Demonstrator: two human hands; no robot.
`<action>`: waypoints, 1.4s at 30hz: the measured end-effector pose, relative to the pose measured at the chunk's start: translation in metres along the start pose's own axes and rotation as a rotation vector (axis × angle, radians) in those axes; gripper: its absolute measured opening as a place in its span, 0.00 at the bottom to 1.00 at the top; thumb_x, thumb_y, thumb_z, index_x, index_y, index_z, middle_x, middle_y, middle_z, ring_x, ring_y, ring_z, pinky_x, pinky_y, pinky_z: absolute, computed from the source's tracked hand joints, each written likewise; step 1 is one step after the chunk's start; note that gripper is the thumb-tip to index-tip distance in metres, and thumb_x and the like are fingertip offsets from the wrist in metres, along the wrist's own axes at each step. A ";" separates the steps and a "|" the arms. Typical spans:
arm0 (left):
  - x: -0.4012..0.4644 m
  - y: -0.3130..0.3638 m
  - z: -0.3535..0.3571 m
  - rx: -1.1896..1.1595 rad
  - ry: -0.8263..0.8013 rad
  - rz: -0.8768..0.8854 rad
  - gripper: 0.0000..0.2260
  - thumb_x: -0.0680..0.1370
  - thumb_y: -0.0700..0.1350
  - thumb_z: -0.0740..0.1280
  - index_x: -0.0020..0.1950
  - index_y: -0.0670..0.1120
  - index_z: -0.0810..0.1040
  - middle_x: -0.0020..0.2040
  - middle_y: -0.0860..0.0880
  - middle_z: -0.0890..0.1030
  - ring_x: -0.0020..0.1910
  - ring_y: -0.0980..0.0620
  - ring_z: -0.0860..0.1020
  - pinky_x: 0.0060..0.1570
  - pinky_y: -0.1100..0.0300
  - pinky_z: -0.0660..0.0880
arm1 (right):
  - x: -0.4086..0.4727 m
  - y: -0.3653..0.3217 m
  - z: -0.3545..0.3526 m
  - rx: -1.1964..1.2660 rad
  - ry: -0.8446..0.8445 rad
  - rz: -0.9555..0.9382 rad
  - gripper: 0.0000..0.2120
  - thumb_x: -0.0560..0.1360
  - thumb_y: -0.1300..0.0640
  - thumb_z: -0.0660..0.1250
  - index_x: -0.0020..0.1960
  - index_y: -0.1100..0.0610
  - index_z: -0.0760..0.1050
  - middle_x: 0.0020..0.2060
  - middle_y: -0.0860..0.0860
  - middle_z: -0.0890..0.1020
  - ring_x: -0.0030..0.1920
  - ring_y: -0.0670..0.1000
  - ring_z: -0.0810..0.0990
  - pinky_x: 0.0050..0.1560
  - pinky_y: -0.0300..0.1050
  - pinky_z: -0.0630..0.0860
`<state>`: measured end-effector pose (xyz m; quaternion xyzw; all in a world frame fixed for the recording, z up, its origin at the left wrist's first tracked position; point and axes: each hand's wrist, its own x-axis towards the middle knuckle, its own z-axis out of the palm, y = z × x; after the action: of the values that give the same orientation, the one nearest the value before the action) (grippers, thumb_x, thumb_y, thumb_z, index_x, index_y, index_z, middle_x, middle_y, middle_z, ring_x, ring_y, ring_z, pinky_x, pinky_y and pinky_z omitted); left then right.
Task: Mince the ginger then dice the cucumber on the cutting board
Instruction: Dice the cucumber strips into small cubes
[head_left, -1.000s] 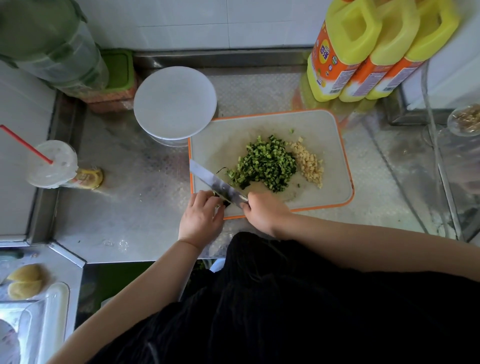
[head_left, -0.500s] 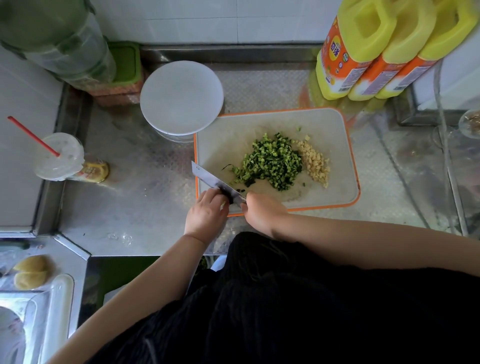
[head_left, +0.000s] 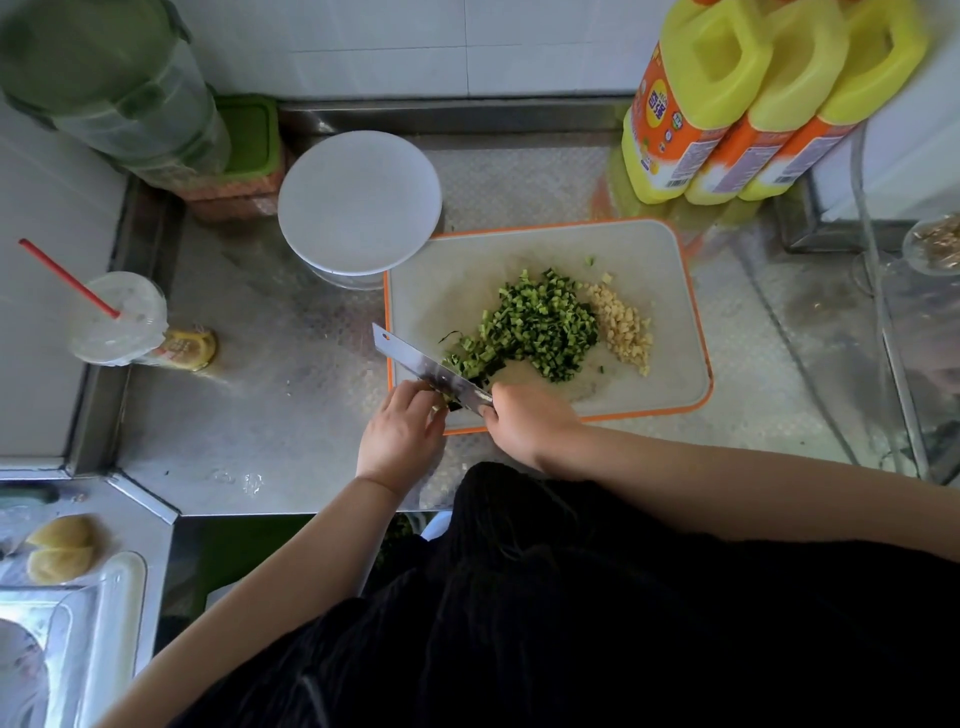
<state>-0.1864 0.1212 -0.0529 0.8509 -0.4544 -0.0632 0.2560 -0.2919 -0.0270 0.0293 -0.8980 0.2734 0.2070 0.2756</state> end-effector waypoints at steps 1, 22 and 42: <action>0.001 -0.001 0.000 0.006 -0.004 0.006 0.12 0.76 0.48 0.61 0.45 0.42 0.80 0.47 0.45 0.79 0.43 0.42 0.78 0.35 0.52 0.77 | 0.000 -0.001 0.000 0.001 -0.011 0.001 0.12 0.82 0.51 0.56 0.49 0.59 0.72 0.38 0.53 0.75 0.40 0.56 0.76 0.37 0.45 0.68; 0.004 0.001 0.003 0.046 -0.030 -0.022 0.10 0.74 0.41 0.62 0.43 0.42 0.83 0.44 0.46 0.81 0.41 0.42 0.80 0.31 0.54 0.78 | 0.022 0.011 -0.002 0.093 -0.011 0.126 0.12 0.81 0.51 0.58 0.51 0.60 0.71 0.40 0.54 0.74 0.41 0.57 0.75 0.38 0.45 0.66; 0.009 -0.002 -0.005 0.078 -0.102 -0.101 0.04 0.71 0.36 0.72 0.43 0.44 0.81 0.41 0.47 0.80 0.42 0.43 0.78 0.29 0.53 0.76 | 0.012 -0.001 0.006 -0.062 -0.067 -0.014 0.08 0.81 0.57 0.58 0.51 0.60 0.73 0.37 0.52 0.76 0.39 0.55 0.74 0.37 0.44 0.68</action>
<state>-0.1780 0.1168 -0.0489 0.8778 -0.4254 -0.1016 0.1956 -0.2839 -0.0273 0.0188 -0.9005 0.2513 0.2436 0.2582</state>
